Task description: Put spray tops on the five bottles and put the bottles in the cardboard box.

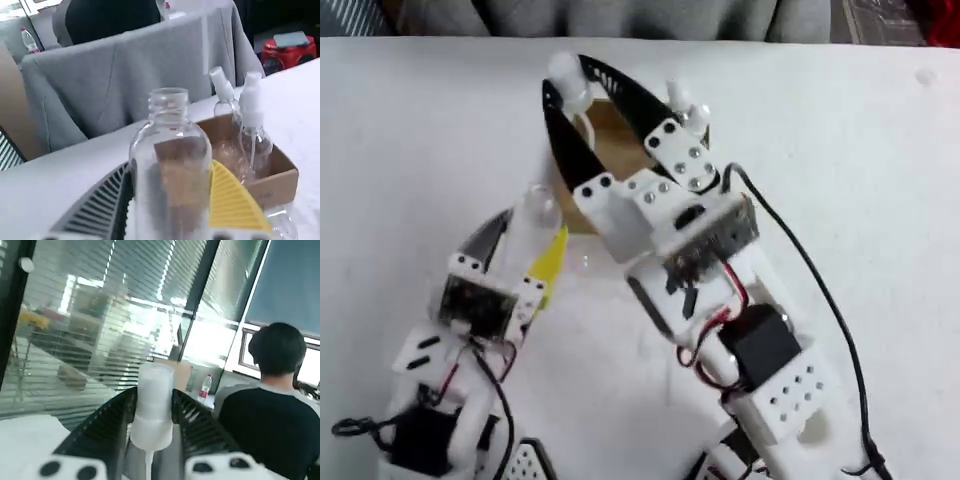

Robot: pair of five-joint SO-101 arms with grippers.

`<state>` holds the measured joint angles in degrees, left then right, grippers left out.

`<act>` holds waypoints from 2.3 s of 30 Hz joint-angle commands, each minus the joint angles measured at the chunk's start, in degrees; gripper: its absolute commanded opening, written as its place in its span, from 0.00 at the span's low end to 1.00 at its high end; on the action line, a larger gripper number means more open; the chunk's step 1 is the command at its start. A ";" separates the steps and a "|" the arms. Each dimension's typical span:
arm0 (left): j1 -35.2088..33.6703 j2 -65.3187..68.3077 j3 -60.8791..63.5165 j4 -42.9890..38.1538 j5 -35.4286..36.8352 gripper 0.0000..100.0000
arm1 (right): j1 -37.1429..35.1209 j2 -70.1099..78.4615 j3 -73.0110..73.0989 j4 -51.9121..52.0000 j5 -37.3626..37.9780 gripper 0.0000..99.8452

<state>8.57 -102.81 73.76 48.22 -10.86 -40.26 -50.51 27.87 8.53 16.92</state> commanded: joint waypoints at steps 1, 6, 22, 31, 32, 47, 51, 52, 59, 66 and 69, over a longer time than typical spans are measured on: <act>-0.66 -2.15 -0.53 0.00 6.51 0.02 | -0.48 -1.63 -0.44 -1.71 -1.23 0.02; -0.66 -2.07 0.88 -3.96 9.14 0.02 | -0.13 0.31 -0.79 -1.89 -9.32 0.02; -0.66 -2.07 4.48 -5.63 9.05 0.02 | -5.49 5.23 -0.79 -6.02 -20.22 0.02; -0.66 -2.07 6.86 -5.98 8.62 0.02 | -7.87 5.58 -0.53 -4.18 -19.78 0.02; -0.66 -2.07 6.86 -5.89 8.62 0.02 | -7.52 5.58 -0.70 -4.18 -19.78 0.02; -0.66 -2.07 9.14 -6.07 8.62 0.02 | 3.03 5.05 -2.99 -4.97 -19.78 0.02; -0.66 -2.07 9.14 -6.07 8.62 0.02 | 2.68 5.49 -3.34 -1.36 -19.60 0.02; -0.66 -2.07 9.14 -6.07 8.62 0.02 | 2.24 5.49 -3.78 -0.04 -18.55 0.02; -0.66 -2.07 9.23 -6.07 8.62 0.02 | -1.80 5.32 -4.40 4.44 -13.63 0.02; -0.75 -2.07 9.23 -6.07 8.53 0.02 | -1.89 5.58 -4.31 4.53 -13.45 0.02; -0.75 -2.07 9.23 -6.07 8.53 0.02 | -1.54 5.14 -4.48 4.00 -13.71 0.02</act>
<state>8.31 -104.31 83.52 44.18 -2.42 -41.58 -44.97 26.73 12.57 2.77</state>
